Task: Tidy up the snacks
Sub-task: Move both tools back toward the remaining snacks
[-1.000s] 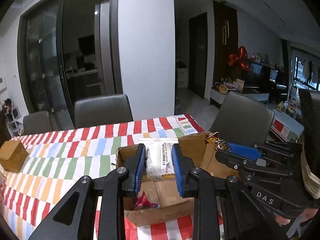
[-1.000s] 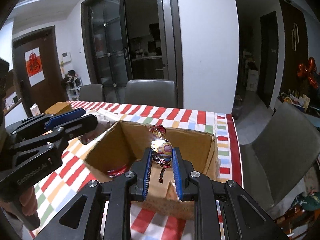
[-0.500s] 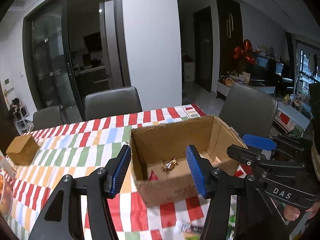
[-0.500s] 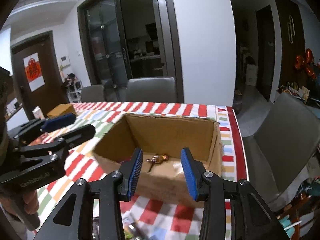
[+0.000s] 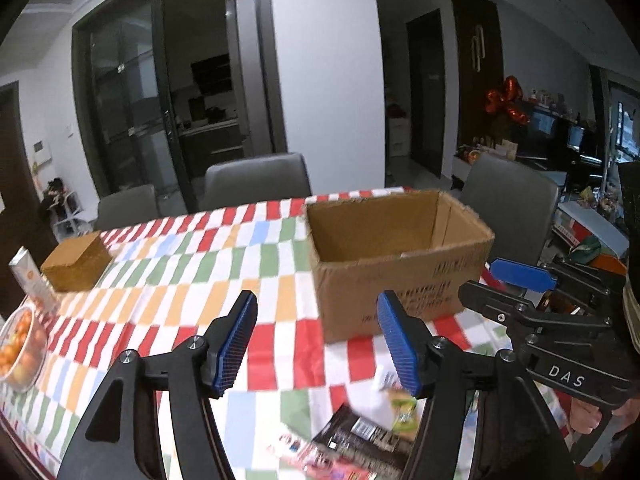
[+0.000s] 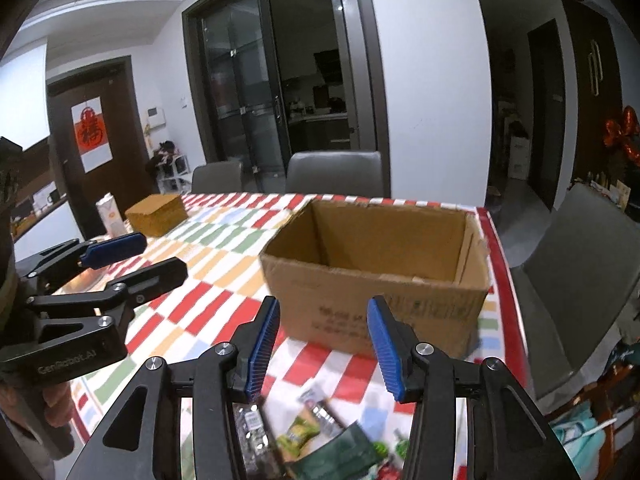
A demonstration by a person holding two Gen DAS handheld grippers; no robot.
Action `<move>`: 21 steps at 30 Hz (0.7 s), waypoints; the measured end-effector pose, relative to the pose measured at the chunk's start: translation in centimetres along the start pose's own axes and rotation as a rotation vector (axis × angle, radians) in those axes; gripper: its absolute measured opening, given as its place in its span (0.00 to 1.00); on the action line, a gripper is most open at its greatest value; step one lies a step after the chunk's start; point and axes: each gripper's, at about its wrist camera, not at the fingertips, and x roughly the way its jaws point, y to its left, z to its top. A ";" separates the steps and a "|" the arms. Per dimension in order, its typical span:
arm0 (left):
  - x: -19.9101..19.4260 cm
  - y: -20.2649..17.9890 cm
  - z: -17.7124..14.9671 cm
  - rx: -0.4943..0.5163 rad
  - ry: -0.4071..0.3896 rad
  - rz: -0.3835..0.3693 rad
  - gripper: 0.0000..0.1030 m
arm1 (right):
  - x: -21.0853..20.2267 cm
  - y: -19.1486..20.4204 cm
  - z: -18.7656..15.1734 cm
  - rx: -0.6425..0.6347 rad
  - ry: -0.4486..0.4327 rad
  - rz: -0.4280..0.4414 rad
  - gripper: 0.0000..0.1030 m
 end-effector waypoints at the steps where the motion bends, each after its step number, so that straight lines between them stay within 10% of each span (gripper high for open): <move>1: -0.1 0.2 -0.6 -0.001 0.007 0.003 0.60 | 0.1 0.4 -0.4 0.001 0.009 0.006 0.46; 21: 1.5 2.4 -13.2 -0.113 0.285 -0.024 0.61 | 2.9 5.8 -9.3 -0.119 0.233 0.086 0.46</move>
